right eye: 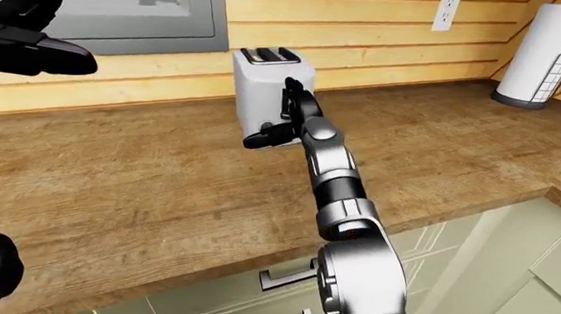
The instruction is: Push down the lever of the toaster to turn it on.
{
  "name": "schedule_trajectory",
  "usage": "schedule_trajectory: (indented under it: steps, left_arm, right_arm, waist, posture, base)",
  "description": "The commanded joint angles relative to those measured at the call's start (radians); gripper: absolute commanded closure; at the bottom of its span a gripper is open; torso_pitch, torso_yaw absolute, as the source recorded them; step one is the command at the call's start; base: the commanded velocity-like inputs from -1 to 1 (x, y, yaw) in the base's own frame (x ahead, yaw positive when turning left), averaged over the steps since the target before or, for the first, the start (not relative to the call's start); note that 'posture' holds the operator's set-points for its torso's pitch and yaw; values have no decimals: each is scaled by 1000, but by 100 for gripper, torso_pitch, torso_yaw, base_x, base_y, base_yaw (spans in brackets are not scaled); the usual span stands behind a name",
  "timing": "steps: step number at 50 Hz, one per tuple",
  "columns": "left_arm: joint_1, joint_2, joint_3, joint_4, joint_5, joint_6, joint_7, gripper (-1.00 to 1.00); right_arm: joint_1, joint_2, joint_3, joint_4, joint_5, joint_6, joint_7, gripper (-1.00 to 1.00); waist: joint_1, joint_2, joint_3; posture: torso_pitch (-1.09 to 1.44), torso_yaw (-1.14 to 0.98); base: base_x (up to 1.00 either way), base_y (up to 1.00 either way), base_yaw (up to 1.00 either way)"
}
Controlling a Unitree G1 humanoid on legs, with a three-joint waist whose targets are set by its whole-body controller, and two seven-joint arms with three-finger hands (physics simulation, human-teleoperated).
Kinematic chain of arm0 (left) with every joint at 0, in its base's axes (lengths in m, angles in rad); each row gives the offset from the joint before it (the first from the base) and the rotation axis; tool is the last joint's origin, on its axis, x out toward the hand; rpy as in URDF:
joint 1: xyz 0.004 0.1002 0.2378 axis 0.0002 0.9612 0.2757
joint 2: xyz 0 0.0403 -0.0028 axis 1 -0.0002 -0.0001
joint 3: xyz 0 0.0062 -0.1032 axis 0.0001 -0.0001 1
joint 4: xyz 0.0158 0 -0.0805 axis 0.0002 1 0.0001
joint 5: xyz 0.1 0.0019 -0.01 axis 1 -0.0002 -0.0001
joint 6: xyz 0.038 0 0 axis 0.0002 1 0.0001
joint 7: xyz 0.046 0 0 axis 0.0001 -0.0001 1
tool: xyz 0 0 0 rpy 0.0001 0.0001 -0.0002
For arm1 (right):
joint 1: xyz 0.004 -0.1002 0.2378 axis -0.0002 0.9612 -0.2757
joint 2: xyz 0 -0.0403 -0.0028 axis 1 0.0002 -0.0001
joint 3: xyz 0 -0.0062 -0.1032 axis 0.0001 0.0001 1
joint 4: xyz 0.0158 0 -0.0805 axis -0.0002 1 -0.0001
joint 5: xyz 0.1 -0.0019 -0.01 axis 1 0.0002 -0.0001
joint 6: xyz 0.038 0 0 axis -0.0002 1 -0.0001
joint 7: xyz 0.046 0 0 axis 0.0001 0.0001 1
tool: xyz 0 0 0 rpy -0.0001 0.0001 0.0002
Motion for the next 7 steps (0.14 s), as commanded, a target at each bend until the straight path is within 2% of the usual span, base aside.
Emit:
schedule_trajectory:
  steps: [1,7]
  left_arm:
    - [-24,10,7,-7,-1,-28,7,-100]
    - [-25,16,9,-3,-13,-30,14,-100]
  right_arm:
    - [7,7,9,43,3,78,24,-100]
    - [2,6,10,41,4,82,23,-100]
  waist:
    - [2,6,4]
    - [2,6,3]
  posture:
    - [-26,0]
    - [-26,0]
  base:
    - [0,0,0]
    - [0,0,0]
